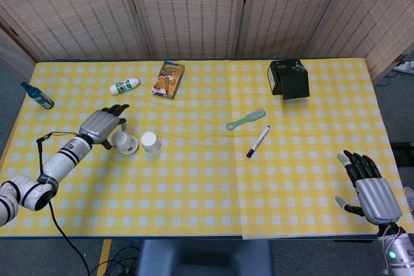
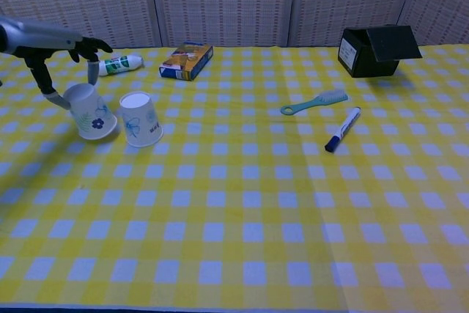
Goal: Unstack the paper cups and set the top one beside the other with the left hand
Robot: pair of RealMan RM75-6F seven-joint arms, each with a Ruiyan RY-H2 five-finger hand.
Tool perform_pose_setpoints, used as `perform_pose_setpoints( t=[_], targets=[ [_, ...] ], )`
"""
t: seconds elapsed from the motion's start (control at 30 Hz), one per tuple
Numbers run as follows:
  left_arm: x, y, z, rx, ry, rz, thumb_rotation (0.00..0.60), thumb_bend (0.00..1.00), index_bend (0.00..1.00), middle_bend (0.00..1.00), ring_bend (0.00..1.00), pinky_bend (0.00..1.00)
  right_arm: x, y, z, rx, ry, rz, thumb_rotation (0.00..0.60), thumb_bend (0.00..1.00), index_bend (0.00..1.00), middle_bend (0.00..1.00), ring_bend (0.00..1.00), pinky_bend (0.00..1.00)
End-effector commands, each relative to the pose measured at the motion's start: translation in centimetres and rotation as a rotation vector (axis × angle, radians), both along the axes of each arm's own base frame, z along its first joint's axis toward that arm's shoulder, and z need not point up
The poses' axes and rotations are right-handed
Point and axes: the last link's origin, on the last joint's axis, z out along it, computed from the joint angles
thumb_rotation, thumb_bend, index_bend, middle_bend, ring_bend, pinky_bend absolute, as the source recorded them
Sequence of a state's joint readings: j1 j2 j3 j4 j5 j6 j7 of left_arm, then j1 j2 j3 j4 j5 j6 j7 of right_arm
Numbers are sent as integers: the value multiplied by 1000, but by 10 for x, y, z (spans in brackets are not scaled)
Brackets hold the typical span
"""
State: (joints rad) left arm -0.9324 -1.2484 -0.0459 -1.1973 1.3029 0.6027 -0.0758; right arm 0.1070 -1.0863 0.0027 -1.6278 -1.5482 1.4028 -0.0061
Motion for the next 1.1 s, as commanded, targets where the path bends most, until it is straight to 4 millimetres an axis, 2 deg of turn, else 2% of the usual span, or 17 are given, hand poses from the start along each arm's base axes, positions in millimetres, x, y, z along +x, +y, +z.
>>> perform_pose_setpoints(
  t=[0.03,0.4,0.53,0.63,0.73,0.9,1.1],
  targets=[
    [-2,5,-6,-9,-1,3,600,204,465,0,0,220,-1,-1,0,-3,1,-5,600,214,21,0,0,0],
    [-13,9,-15,-32,10,25,600,204,446,0,0,220,-4,-6,0,-4,4,-19,600,213,21,0,0,0],
    [-12,8,-12,-40,6,29,600,204,317,0,0,220,-3,-5,0,-4,3,-14,600,213,21,0,0,0],
    [-8,8,0,-38,27,31,600,204,134,0,0,220,-2,-4,1,-8,0,-7,600,213,21,0,0,0],
    [-1,7,12,-21,38,18,600,204,40,0,0,220,-1,-2,2,-8,-2,1,600,213,21,0,0,0],
    [13,-1,30,15,37,-9,600,204,16,0,0,220,0,-1,4,-6,-9,13,600,213,21,0,0,0],
    [23,-39,66,72,-1,-2,600,204,8,0,0,220,3,4,5,7,-24,33,600,213,21,0,0,0]
  ],
)
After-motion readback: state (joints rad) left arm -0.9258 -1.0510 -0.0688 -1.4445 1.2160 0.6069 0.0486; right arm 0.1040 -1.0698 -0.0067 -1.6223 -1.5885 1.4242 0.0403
